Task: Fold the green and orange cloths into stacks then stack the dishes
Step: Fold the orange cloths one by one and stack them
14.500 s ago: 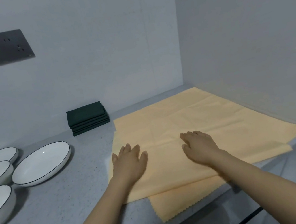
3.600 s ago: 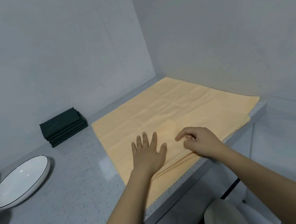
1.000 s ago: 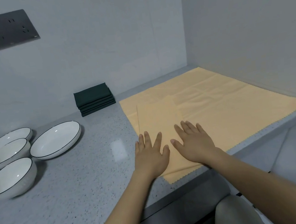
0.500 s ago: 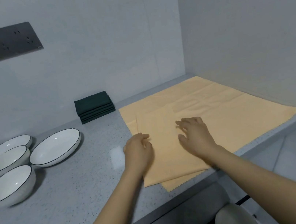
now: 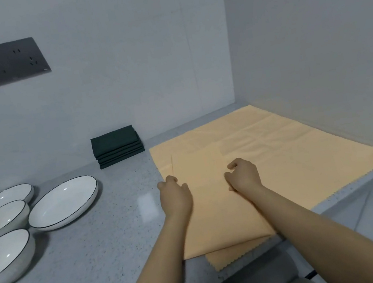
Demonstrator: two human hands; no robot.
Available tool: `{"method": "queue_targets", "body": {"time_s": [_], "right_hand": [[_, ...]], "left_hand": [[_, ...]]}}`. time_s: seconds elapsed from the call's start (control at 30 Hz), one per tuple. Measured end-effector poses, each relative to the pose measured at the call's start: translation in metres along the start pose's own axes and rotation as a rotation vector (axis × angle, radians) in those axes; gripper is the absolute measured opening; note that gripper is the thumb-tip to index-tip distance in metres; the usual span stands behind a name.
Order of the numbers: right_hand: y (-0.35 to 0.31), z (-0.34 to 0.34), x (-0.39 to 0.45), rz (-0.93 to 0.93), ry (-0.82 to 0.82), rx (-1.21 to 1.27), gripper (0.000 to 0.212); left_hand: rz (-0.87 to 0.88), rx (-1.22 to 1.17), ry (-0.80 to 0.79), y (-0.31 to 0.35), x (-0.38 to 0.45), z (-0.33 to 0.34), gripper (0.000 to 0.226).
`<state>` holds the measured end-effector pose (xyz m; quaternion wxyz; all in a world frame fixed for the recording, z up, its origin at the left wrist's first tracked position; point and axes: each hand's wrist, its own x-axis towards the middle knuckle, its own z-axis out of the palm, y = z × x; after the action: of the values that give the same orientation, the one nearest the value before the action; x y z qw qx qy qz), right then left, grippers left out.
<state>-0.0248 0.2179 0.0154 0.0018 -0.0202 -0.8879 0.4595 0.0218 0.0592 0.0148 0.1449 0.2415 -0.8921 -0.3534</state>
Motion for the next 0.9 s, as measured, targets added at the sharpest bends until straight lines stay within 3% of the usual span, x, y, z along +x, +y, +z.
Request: {"method": "queue_targets", "body": {"time_s": [0.13,0.2,0.4,0.5,0.6,0.73,0.8,0.9], "right_hand": [[-0.001,0.004,0.011,0.071,0.019,0.038,0.01],[0.0,0.004,0.015,0.123,0.012,0.086,0.027],[0.003,-0.001,0.017,0.161,0.005,0.348,0.018],[0.007,-0.004,0.018,0.16,-0.07,0.53,0.019],[0.009,-0.014,0.011,0.096,-0.163,0.629,0.008],[0.008,-0.026,0.005,0.062,-0.25,0.705,0.028],[0.005,-0.031,0.001,0.072,-0.258,0.696,0.041],[0.006,-0.037,-0.007,0.032,-0.179,0.613,0.042]], "left_hand": [[-0.048,-0.003,0.044,-0.004,0.011,0.005,0.034],[-0.085,-0.038,0.053,-0.006,0.017,0.006,0.034],[-0.193,-0.363,0.029,-0.012,0.021,0.008,0.014],[-0.205,-0.529,-0.035,-0.014,0.014,0.001,0.016],[-0.22,-0.674,-0.149,-0.015,0.012,-0.012,0.014],[-0.202,-0.89,-0.275,-0.015,0.005,-0.034,0.02],[-0.22,-0.916,-0.284,-0.014,0.005,-0.041,0.026],[-0.181,-0.691,-0.32,-0.02,0.012,-0.04,0.032]]}}
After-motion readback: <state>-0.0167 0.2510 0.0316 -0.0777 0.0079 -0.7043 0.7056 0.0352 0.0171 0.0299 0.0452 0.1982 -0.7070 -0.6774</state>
